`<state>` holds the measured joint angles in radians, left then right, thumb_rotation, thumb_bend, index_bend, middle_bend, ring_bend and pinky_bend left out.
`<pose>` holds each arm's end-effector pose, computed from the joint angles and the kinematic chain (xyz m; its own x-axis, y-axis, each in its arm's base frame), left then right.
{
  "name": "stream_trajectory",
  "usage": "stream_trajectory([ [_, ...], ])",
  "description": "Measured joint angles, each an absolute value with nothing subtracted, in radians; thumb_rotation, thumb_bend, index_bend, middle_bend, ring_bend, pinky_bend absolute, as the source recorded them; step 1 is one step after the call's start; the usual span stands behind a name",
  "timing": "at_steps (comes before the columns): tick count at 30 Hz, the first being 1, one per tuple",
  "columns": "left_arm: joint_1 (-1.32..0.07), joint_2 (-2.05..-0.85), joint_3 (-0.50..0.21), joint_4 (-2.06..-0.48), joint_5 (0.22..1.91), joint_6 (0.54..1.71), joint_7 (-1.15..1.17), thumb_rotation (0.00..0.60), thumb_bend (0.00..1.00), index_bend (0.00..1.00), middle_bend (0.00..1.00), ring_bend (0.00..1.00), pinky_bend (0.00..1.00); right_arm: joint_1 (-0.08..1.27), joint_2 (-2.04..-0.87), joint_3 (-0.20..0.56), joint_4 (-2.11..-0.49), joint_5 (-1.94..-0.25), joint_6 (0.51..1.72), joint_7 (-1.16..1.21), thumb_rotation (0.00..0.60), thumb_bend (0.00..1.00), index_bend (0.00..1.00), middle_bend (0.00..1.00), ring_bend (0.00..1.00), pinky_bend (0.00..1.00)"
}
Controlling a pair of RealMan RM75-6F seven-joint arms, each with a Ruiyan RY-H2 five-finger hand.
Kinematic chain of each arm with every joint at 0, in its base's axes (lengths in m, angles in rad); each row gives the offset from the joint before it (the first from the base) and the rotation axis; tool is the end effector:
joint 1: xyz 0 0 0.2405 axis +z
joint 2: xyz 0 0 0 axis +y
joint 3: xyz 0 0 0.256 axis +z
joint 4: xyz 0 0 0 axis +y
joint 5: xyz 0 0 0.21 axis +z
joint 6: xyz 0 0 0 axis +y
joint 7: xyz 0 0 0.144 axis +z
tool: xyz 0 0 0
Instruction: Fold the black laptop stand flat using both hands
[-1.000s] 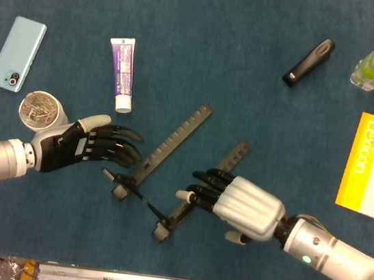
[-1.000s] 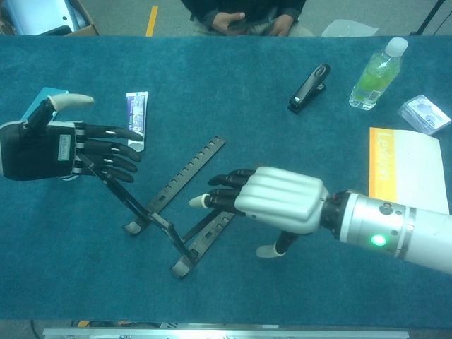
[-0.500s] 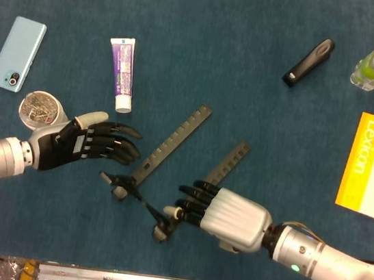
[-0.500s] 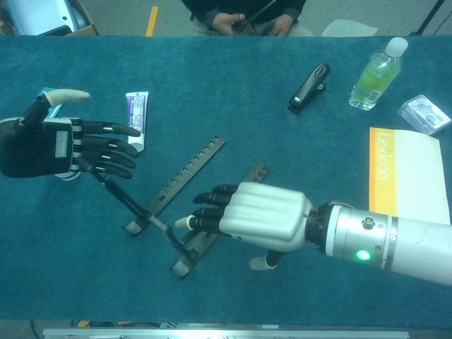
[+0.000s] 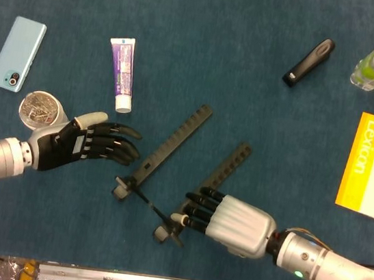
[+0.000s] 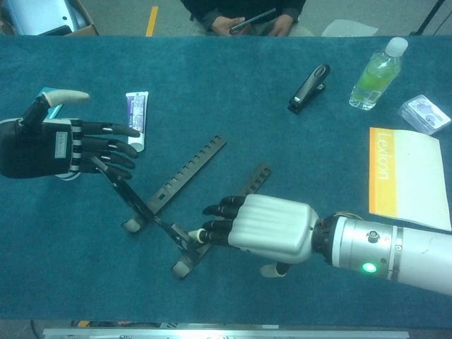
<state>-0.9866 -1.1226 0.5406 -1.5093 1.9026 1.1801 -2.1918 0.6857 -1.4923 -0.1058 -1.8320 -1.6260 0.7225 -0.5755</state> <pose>-0.2086 0.2621 0.0750 -0.7087 0.7052 -0.0226 0.5793 0.5999 0.5519 -0.1099 -0.1703 -0.0595 0.7805 -0.2237 0.5837 -0.3789 -0.9120 0.1572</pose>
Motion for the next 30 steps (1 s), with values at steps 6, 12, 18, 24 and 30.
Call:
stream_trajectory([
  [6,-0.986,-1.121,0.541,-1.509,1.903,1.181,-2.194,0.09,0.34,0.19,0.3,0.23,0.18,0.682,-1.48,-0.1,-1.836,-1.621,0.753,-0.57,0.6,0.14,0.05,0.17,0.04,0.14],
  [12,-0.989,-1.123,0.538,-1.51,1.902,1.176,-2.193,0.089,0.34,0.19,0.3,0.23,0.18,0.686,-1.447,-0.109,-1.846,-1.621,0.757,-0.569,0.6,0.14,0.05,0.17,0.04,0.14],
  [18,-0.989,-1.126,0.536,-1.513,1.901,1.174,-2.192,0.088,0.34,0.19,0.3,0.23,0.18,0.694,-1.446,-0.119,-1.837,-1.609,0.735,-0.59,0.6,0.14,0.05,0.17,0.04,0.14],
  [24,-0.985,-1.122,0.536,-1.51,1.896,1.178,-2.197,0.087,0.34,0.19,0.3,0.23,0.18,0.709,-1.481,-0.112,-1.83,-1.587,0.71,-0.613,0.6,0.14,0.05,0.17,0.04,0.14],
  [30,-0.98,-1.119,0.538,-1.502,1.895,1.183,-2.208,0.088,0.34,0.19,0.3,0.23,0.18,0.72,-1.5,-0.109,-1.837,-1.573,0.7,-0.624,0.6,0.14,0.04,0.17,0.04,0.14],
])
